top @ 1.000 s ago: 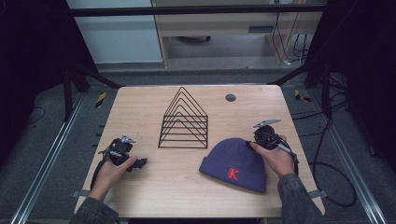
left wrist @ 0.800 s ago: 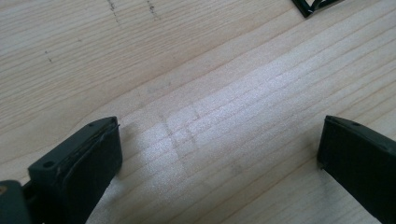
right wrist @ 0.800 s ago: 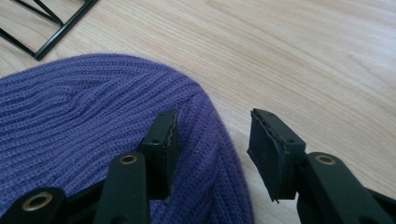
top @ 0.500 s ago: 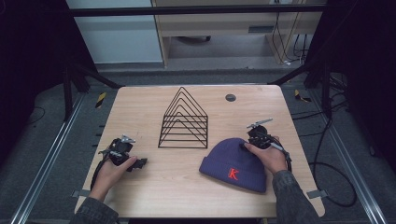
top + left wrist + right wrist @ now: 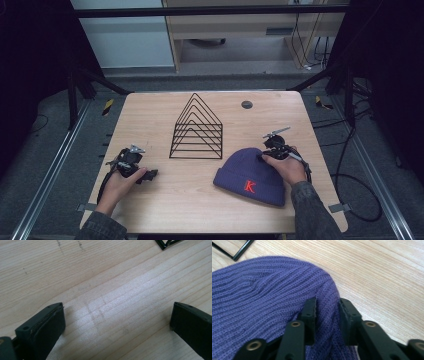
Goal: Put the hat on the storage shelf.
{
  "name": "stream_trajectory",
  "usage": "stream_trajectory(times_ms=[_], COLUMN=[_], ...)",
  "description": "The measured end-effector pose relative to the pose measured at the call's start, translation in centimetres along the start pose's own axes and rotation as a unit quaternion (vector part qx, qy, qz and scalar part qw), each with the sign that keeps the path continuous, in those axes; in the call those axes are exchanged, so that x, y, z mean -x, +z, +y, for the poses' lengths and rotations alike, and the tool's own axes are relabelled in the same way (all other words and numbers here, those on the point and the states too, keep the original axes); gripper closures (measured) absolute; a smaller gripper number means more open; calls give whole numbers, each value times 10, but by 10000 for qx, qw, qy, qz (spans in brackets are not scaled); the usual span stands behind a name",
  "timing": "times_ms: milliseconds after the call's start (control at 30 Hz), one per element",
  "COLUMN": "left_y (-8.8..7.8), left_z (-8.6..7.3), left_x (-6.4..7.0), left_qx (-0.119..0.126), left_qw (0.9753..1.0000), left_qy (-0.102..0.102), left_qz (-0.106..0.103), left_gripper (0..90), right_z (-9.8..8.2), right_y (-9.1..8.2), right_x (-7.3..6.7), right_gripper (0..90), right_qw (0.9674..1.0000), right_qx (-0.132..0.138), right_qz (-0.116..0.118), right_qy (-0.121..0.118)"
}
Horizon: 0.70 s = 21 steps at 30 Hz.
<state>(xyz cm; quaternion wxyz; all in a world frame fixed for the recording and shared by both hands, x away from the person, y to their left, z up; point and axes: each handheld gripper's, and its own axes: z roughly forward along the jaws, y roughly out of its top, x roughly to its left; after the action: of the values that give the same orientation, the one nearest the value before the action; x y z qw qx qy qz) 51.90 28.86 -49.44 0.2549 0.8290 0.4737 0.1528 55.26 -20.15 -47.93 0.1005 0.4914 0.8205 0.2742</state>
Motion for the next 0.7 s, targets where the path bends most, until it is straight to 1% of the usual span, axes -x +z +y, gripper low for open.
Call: stream_trajectory(times_ms=[100, 167, 233, 267, 300, 367, 467, 500, 533, 567, 600, 700], left_y=[0, 0, 0, 0, 0, 0, 0, 0, 0, 0, 0, 0], left_z=[0, 0, 0, 0, 0, 0, 0, 0, 0, 0, 0, 0], left_x=[0, 0, 0, 0, 0, 0, 0, 0, 0, 0, 0, 1], left_qx=[0, 0, 1, 0, 0, 2, 5, 5, 5, 8, 9, 33], left_qw=[10000, 10000, 10000, 10000, 10000, 10000, 10000, 10000, 10000, 10000, 10000, 10000], left_qy=[1, 1, 2, 2, 3, 3, 2, 3, 3, -2, -3, -47], left_qz=[-2, -3, -2, -3, -3, -4, -3, -3, -3, -3, -1, 22], left_gripper=[0, 0, 0, 0, 0, 0, 0, 0, 0, 0, 0, 0], right_z=[0, 1, 2, 2, 3, 6, 10, 12, 12, 12, 13, 15], right_y=[-1, -3, -7, -7, -10, -19, -33, -45, -45, -50, -59, -78], right_x=[-1, -1, -2, -2, -3, -7, -14, -19, -19, -21, -26, -34], right_gripper=[761, 774, 780, 780, 781, 782, 783, 784, 784, 785, 785, 786], right_qw=[10000, 10000, 10000, 10000, 10000, 9997, 9991, 9981, 9981, 9977, 9969, 9948], right_qx=[5, -1, 12, 12, 62, 126, 265, 403, 403, 446, 517, 693], right_qz=[8, 35, -1, -1, 8, -30, 4, 25, 25, 33, 33, 132], right_qy=[7, 26, -48, -48, -64, -202, -339, -459, -459, -509, -593, -729])
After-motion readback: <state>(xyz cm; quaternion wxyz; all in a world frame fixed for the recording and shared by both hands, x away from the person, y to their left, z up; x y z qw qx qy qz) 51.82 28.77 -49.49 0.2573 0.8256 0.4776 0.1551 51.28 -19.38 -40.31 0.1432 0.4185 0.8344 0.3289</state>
